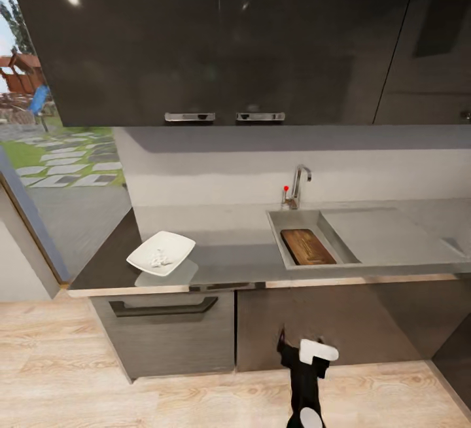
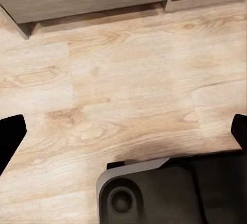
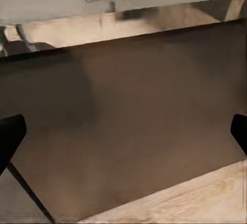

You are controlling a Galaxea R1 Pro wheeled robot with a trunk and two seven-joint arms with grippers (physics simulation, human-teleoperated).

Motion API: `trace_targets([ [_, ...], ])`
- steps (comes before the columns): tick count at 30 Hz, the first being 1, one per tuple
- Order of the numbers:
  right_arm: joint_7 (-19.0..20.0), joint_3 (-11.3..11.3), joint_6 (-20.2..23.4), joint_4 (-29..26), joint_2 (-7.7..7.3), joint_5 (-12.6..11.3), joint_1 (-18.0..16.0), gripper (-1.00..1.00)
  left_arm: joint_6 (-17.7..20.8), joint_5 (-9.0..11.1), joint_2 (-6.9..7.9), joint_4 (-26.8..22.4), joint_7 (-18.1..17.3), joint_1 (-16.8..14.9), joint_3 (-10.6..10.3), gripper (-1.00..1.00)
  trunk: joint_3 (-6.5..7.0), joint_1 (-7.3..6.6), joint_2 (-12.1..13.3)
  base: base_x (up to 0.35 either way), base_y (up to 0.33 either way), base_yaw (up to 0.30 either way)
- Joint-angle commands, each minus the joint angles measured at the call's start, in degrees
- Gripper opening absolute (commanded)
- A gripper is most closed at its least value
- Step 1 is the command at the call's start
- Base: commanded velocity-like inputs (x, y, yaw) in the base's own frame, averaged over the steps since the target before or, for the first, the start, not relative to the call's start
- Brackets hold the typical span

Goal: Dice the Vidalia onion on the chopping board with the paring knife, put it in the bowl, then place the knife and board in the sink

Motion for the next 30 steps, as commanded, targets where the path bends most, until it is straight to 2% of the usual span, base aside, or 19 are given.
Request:
trace_targets([
  [1, 0.6, 1.8, -3.8, 7.0, -0.05, -0.5, -0.1, 1.00, -0.1, 0.4, 0.08, -0.1, 0.5, 0.0, -0.5, 1.00, -0.11, 0.04, -0.1, 0.000, 0.000, 0.000],
  [3, 4.0, 2.0, -5.5, 11.8, -0.04, -0.5, -0.1, 1.00, -0.1, 0.4, 0.08, -0.2, 0.5, 0.0, -0.4, 1.00, -0.11, 0.04, -0.1, 0.000, 0.000, 0.000],
  [4, 8.8, 2.1, -6.9, 16.1, 0.01, -0.5, -0.1, 1.00, -0.1, 0.4, 0.08, -0.2, 0.5, 0.0, -0.4, 1.00, -0.11, 0.04, -0.1, 0.000, 0.000, 0.000],
  [5, 10.7, 2.1, -7.4, 17.8, 0.04, -0.6, 0.0, 1.00, 0.0, 0.4, 0.08, -0.2, 0.5, 0.0, -0.4, 1.00, -0.11, 0.04, -0.1, 0.000, 0.000, 0.000],
  [7, 18.6, 1.9, -9.0, 24.3, 0.13, -1.4, 0.0, 1.00, 0.0, 0.4, 0.08, -0.2, 0.5, 0.0, -0.4, 1.00, -0.11, 0.04, -0.1, 0.000, 0.000, 0.000],
  [10, 29.0, 1.8, -11.2, 33.2, 0.21, -4.5, 0.0, 1.00, 0.1, 0.4, 0.08, -0.2, 0.5, 0.0, 0.2, 1.00, -0.11, 0.04, -0.1, 0.000, 0.000, 0.000],
  [12, 33.2, 1.8, -12.5, 38.6, 0.18, -7.1, 0.0, 1.00, 0.2, 0.4, 0.08, -0.3, 0.6, 0.0, 1.1, 1.00, -0.11, 0.04, -0.1, 0.000, 0.000, 0.000],
  [15, 37.3, 1.9, -14.9, 47.3, 0.30, -9.7, 0.0, 1.00, 0.2, 0.4, 0.06, -0.2, 0.6, 0.0, 3.0, 1.00, -0.11, 0.04, -0.1, 0.000, 0.000, 0.000],
  [18, 41.8, 1.9, -16.0, 55.8, 0.54, -10.5, 0.0, 1.00, 0.3, 0.5, 0.01, -0.2, 0.6, 0.0, 5.4, 1.00, -0.11, 0.04, -0.1, 0.000, 0.000, 0.000],
  [20, 44.3, 1.9, -16.0, 57.9, 0.51, -10.6, 0.7, 1.00, 0.3, 0.5, 0.00, -0.2, 0.6, 0.0, 6.3, 1.00, -0.11, 0.04, -0.1, 0.000, 0.000, 0.000],
  [23, 46.9, 1.8, -14.6, 59.6, 0.48, -10.8, 5.5, 1.00, 1.3, 0.5, -0.05, -0.2, 0.6, 0.0, 7.2, 1.00, -0.09, 0.04, -0.1, 0.000, 0.000, 0.000],
  [24, 47.4, 1.8, -11.5, 59.9, 0.55, -10.9, 7.3, 1.00, 4.7, 0.5, -0.08, -0.2, 0.6, 0.0, 7.3, 1.00, -0.02, 0.04, -0.1, 0.000, 0.000, -0.033],
  [26, 47.5, 1.8, -7.6, 59.9, 0.57, -11.3, 7.9, 1.00, 8.1, 0.5, -0.07, -0.3, 0.6, -0.1, 7.4, 1.00, 0.14, 0.04, -0.1, 0.000, 0.000, -0.048],
  [28, 47.6, 1.8, -4.8, 59.8, 0.61, -12.9, 8.2, 1.00, 10.9, 0.5, -0.09, -0.2, 0.6, -0.1, 7.4, 1.00, 0.26, 0.04, -0.1, 0.000, 0.000, -0.029],
  [30, 47.6, 1.8, -3.5, 59.7, 0.69, -15.9, 8.3, 1.00, 13.0, 0.5, -0.08, 0.0, 0.6, -0.1, 7.4, 1.00, 0.31, 0.04, -0.1, 0.000, 0.000, -0.012],
])
